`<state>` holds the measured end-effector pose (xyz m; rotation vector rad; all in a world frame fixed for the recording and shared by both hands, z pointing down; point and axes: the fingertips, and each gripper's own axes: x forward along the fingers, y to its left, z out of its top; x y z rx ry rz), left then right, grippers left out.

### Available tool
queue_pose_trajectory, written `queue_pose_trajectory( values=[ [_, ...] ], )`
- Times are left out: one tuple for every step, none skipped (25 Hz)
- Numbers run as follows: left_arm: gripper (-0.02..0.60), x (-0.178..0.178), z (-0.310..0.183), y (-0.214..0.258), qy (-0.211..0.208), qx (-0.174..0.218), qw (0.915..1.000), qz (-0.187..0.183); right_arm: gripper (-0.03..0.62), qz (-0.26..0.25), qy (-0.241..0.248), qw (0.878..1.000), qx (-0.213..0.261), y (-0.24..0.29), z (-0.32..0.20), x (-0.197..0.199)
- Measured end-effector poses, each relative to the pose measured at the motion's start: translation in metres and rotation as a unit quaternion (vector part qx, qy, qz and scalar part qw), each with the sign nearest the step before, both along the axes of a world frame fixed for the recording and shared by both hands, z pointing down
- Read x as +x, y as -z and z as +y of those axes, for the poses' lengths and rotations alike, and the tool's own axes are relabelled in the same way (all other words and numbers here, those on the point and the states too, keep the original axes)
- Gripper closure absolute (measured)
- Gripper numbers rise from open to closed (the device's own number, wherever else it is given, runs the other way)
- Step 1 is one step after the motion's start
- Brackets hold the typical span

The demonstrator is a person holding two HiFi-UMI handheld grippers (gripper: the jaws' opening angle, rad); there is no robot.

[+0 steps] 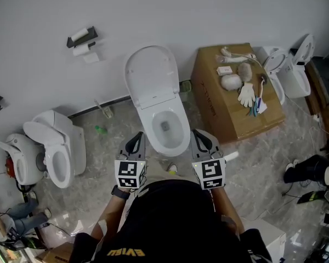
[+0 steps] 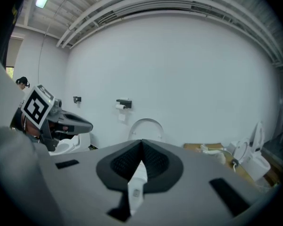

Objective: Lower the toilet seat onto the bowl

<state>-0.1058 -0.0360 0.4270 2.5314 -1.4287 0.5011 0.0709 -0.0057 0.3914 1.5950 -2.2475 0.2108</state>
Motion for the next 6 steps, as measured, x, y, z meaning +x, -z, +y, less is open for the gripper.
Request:
queue_pose_trajectory(
  values=[
    [0.569, -0.005, -0.001, -0.015, 0.005, -0.013, 0.9999, -0.008, 0.602, -0.001, -0.006, 1.0, -0.003, -0.002, -0.002, 0.006],
    [0.569, -0.012, -0.001, -0.032, 0.016, -0.03, 0.9994, -0.011, 0.602, -0.002, -0.01, 1.0, -0.006, -0.005, -0.003, 0.012],
    [0.569, -0.02, -0.001, -0.048, 0.029, -0.047, 0.9984, -0.011, 0.602, -0.001, -0.012, 1.0, -0.01, -0.007, -0.006, 0.018],
    [0.569, -0.029, 0.001, -0.065, 0.044, -0.068, 0.9967, -0.011, 0.602, -0.001, -0.013, 1.0, -0.012, -0.009, -0.008, 0.024],
    [0.569, -0.039, 0.004, -0.083, 0.061, -0.09, 0.994, -0.011, 0.602, 0.0, -0.013, 1.0, -0.013, -0.01, -0.011, 0.029],
    [0.569, -0.049, 0.007, -0.101, 0.079, -0.113, 0.9904, -0.011, 0.602, 0.001, -0.013, 1.0, -0.015, -0.012, -0.014, 0.035]
  ],
)
